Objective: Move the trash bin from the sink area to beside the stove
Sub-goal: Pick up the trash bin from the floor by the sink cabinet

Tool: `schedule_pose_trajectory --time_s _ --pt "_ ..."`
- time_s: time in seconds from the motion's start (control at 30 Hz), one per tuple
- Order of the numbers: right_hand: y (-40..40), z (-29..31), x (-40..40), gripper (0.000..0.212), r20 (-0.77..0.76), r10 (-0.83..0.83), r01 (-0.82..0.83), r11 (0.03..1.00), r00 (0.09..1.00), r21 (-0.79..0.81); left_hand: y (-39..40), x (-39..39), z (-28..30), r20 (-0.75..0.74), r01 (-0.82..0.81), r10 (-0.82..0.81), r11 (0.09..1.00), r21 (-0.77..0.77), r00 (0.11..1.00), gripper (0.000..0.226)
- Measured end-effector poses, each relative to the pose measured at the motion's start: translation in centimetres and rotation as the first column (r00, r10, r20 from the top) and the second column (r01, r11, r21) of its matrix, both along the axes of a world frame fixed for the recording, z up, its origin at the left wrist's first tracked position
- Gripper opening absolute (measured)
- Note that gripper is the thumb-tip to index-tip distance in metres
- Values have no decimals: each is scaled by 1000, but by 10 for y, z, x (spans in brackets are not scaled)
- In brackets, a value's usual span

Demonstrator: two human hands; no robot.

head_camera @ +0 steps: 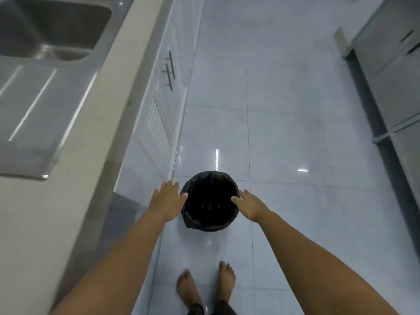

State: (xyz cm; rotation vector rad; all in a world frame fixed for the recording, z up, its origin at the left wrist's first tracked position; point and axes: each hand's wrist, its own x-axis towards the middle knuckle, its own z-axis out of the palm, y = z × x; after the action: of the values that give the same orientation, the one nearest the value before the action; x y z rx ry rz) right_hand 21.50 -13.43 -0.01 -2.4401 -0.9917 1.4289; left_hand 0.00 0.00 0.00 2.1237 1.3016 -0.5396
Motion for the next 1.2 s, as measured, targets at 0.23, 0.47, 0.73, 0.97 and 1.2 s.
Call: schedule_pose_trajectory --time_s 0.23,0.47,0.73,0.97,1.2 --pt "2 -131 13 60 -33 -147 144 987 989 -65 -2 15 -126 -68 -29 25 998 -58 997 68" --pt "7 -271 22 74 -10 -343 342 938 939 -50 0 11 -274 -32 -205 202 969 -141 979 70" --pt "21 -358 32 61 -43 -623 625 778 781 66 13 23 -372 113 -632 750 620 -466 652 58" --pt "23 -333 35 56 -68 -674 678 731 735 84 14 43 -340 151 -654 837 511 -558 526 54" --pt "20 -224 40 58 -81 -653 658 745 753 109 9 45 -237 189 -665 840 523 -533 510 54"
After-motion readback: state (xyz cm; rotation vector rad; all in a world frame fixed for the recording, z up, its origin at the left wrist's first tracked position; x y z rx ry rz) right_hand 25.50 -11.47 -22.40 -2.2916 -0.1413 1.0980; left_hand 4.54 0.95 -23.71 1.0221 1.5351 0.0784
